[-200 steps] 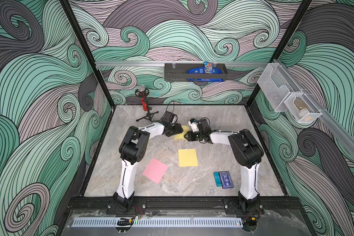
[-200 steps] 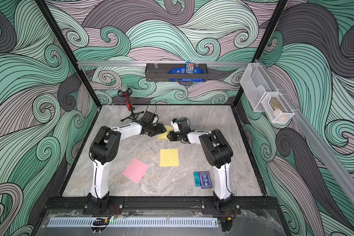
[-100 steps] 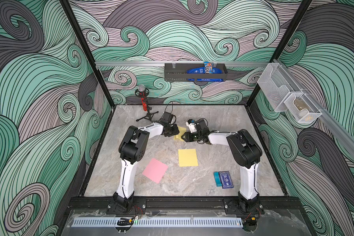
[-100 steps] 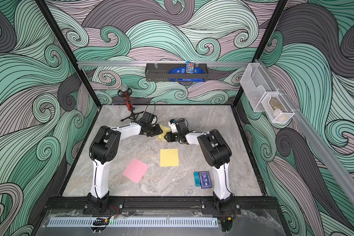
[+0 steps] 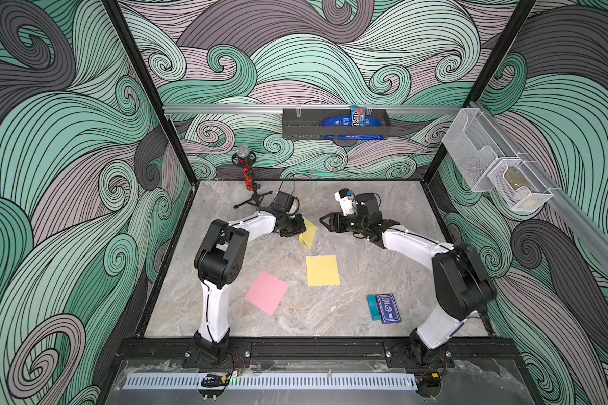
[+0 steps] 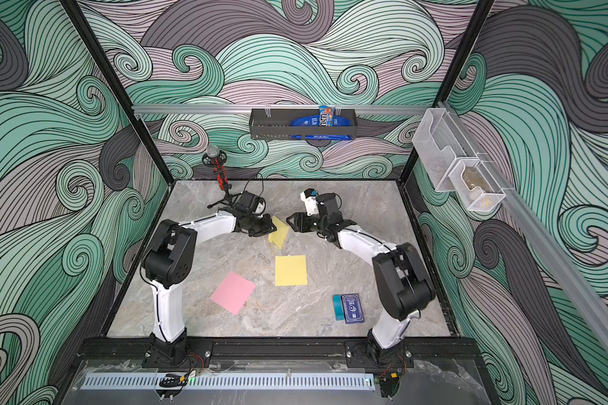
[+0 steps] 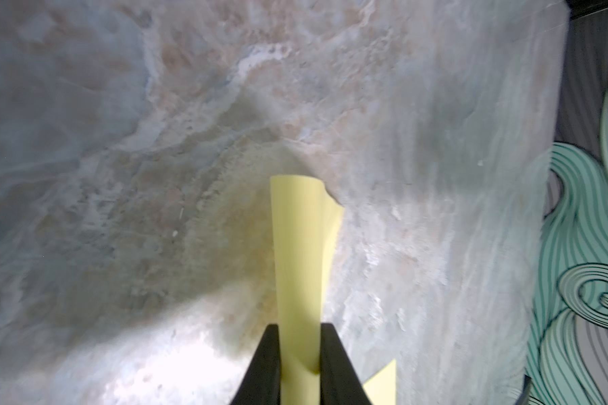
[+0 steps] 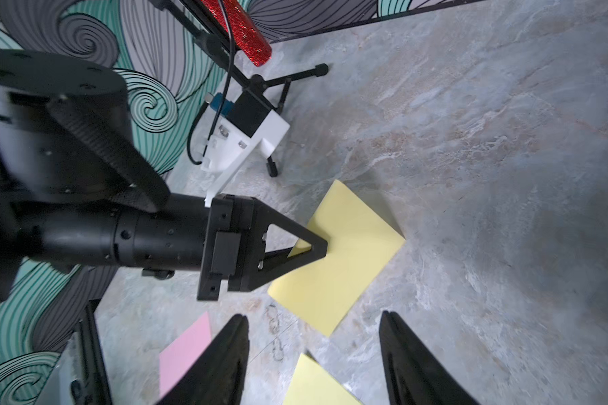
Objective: Fold the square paper along the opposite sides
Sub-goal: Pick up the paper from the center of the board.
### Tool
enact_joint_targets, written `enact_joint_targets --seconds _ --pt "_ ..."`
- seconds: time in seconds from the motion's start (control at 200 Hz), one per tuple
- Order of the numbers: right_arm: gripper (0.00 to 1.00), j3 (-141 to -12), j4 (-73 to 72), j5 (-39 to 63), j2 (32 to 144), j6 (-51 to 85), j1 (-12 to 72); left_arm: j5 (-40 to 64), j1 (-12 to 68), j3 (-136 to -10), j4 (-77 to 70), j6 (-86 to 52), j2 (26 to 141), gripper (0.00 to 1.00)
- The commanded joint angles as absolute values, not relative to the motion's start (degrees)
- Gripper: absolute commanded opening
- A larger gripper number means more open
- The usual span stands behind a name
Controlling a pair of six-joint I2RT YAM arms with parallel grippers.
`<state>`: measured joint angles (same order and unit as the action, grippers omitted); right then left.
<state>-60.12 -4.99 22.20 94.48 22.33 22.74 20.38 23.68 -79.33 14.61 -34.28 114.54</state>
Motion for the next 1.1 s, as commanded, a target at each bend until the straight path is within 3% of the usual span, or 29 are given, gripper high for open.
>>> enact_joint_targets --seconds 0.0,0.115,0.38,0.861,0.966,1.096 --pt "0.64 -56.6 -4.2 27.7 91.0 25.5 21.6 25.5 22.3 -78.2 13.6 -35.7 108.2 0.21" --pt "0.66 -54.0 -5.8 33.8 88.2 31.0 20.5 30.3 20.9 -75.5 11.1 -37.7 103.8 0.22" --pt "0.71 -44.5 -43.7 47.8 90.2 61.7 19.2 39.5 19.5 -69.2 0.6 -44.4 97.2 0.23" --pt "0.68 -49.2 -54.3 48.4 101.8 69.7 20.9 43.6 19.1 -65.5 -8.5 -49.9 94.1 0.23" --pt "0.63 -50.9 -57.7 48.7 104.1 72.2 22.0 43.7 19.0 -65.0 -9.2 -50.3 93.9 0.23" --pt "0.47 -52.0 -63.0 48.8 106.1 76.2 22.2 43.8 18.9 -64.8 -9.4 -50.3 94.0 0.23"
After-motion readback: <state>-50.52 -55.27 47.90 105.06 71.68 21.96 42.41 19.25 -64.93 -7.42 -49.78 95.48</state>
